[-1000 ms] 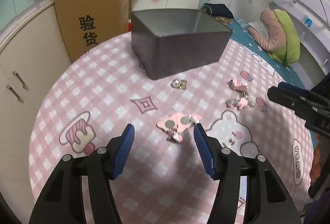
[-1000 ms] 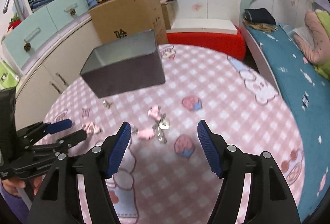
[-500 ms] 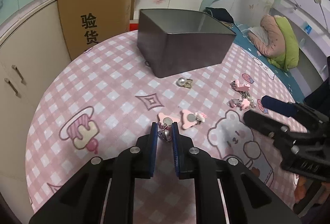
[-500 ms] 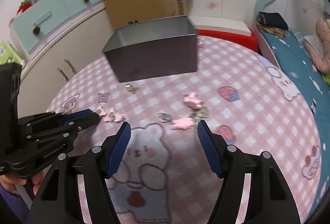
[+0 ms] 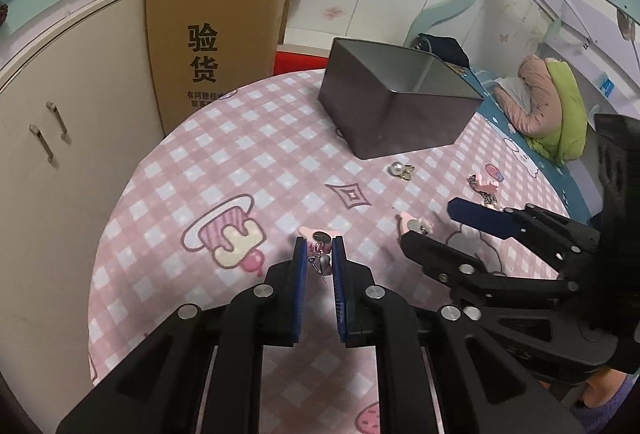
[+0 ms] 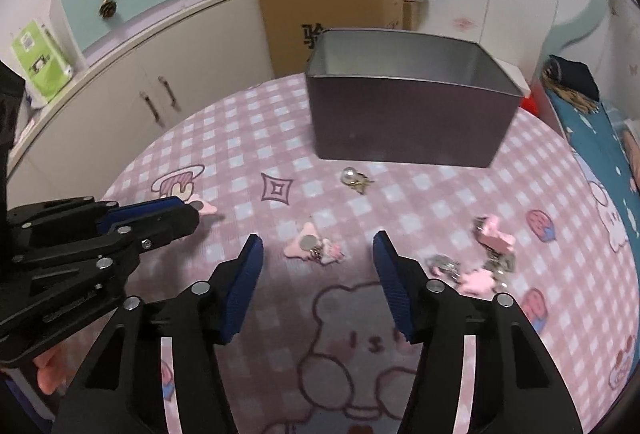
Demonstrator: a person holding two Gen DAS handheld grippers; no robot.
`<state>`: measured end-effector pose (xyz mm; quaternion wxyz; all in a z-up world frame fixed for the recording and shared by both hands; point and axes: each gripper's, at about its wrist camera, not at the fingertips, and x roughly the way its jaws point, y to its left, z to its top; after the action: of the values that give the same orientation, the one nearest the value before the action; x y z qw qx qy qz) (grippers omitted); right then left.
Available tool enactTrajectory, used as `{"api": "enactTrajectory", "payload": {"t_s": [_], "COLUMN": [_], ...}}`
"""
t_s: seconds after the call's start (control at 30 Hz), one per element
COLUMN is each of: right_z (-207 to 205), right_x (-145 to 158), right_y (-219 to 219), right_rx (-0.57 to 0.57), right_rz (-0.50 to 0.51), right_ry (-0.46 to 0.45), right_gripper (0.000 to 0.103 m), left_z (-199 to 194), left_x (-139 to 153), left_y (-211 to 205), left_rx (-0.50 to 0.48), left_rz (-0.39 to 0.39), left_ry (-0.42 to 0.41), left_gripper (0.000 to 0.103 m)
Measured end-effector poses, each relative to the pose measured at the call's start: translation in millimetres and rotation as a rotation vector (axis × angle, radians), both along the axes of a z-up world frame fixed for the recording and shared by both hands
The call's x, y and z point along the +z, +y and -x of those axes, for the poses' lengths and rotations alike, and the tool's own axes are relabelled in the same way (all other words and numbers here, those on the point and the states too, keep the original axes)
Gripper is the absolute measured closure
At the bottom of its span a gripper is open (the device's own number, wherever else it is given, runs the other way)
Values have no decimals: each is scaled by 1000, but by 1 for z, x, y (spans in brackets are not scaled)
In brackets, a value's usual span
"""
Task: Organize jewelry
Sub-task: 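Grasp a pink hair clip with the left tool while the right tool grasps another clip, then lower the pink clips into the grey box and open both tools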
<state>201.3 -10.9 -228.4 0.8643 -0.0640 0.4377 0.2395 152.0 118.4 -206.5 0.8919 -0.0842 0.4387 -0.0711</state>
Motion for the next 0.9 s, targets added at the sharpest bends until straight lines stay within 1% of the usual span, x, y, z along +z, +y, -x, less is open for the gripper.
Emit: {"api": "enactTrajectory", "payload": {"t_s": [0.07,0.1,0.17,0.2,0.3,0.43,0.57,0.73,0.9], "right_z": [-2,-1,-2,-2,1,1,1,1,-2], "right_x": [-4,-4,-4,-4,-4,-4,-1,10,31], "right_y": [3,3,3,3,5,-2,-9,-23,-40], "right_rx": [5,5,-2,1,14,7,-5,-28,-54], "right_rz": [9,12,15,13,31,-4,-13,-45,-84], "right_ry": [11,1,-1,1,-13,7,7,-8,-41], "right_gripper": [55,56,64,71,71,71,71,71,71], "left_z": [-1,-1,-3,-4,-7,-11,-13,-14,-22], "left_x": [-1,-2,-2,-2,-4,-7,-3,10,35], "left_y": [2,2,2,1,0,0,-3,-12,-25], "left_rx": [-1,-2,-7,-9,-16,-23,-37,-62,-110], "left_rz": [7,11,15,16,31,58,73,86,95], "left_ry": [3,4,5,6,12,20,9,-16,-66], "left_gripper": [92,92,92,92,92,92,92,92,92]}}
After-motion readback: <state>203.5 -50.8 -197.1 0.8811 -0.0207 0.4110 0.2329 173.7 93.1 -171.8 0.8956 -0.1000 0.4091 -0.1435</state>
